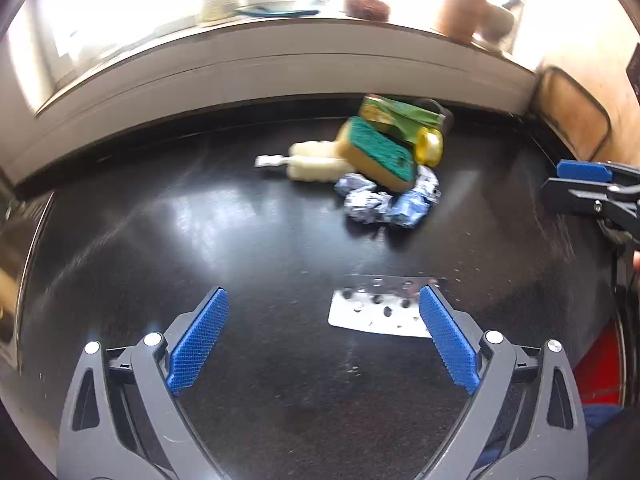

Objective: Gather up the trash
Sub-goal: 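Move both tools back to the counter trash, then grasp the pill blister pack with the left tool while the right tool grasps the tape roll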

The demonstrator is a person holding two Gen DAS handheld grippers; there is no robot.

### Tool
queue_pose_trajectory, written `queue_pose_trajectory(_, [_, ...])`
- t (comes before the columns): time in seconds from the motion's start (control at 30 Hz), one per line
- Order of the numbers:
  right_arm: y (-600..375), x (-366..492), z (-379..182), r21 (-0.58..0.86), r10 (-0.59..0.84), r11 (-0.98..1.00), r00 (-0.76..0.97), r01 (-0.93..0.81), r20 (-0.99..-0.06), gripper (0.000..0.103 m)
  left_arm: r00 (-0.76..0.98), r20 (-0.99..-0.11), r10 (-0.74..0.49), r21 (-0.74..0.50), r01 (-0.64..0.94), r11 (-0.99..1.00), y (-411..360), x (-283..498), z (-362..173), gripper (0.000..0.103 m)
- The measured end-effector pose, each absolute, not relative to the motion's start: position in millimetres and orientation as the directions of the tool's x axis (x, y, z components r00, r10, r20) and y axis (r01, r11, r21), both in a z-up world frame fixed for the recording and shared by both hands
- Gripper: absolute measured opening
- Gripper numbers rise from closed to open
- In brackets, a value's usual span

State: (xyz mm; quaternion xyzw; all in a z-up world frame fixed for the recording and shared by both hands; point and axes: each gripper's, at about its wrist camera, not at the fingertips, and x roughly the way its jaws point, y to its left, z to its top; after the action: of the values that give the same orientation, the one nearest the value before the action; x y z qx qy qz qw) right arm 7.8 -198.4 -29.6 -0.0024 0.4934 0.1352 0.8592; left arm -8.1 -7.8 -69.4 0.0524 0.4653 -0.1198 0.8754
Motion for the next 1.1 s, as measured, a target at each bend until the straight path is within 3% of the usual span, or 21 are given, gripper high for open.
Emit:
queue_pose_trajectory(0.4, [-239,11,-52,0.180,0.231,0.971,0.445,-0.155,-0.865,0.090,0.454,-0.862,-0.223,0.078,0.555,0.828,-46,7,-102,0.093])
queue_pose_trajectory(0.73, [-242,80,-87,0.184,0.196,0.981,0.404,-0.067,-0.894,0.090,0.352,-0.902,-0.252,0.152,0.802,0.578,-76,34,-149,0.090])
queue_pose_trajectory(0.87, [-237,117,-109,0.154,0.158,0.987,0.385,-0.043,-0.909,0.087,0.320,-0.917,-0.238,0.145,0.824,0.547,-82,41,-162,0.071])
queue_pose_trajectory(0.93, [-235,136,-120,0.148,0.147,0.989,0.373,-0.027,-0.916,0.085,0.300,-0.918,-0.259,0.113,0.825,0.554,-81,44,-164,0.069])
queue_pose_trajectory(1.1, [-227,176,-145,0.126,0.119,0.992,0.338,-0.002,-0.934,0.072,0.275,-0.918,-0.286,0.069,0.821,0.567,-81,48,-164,0.040])
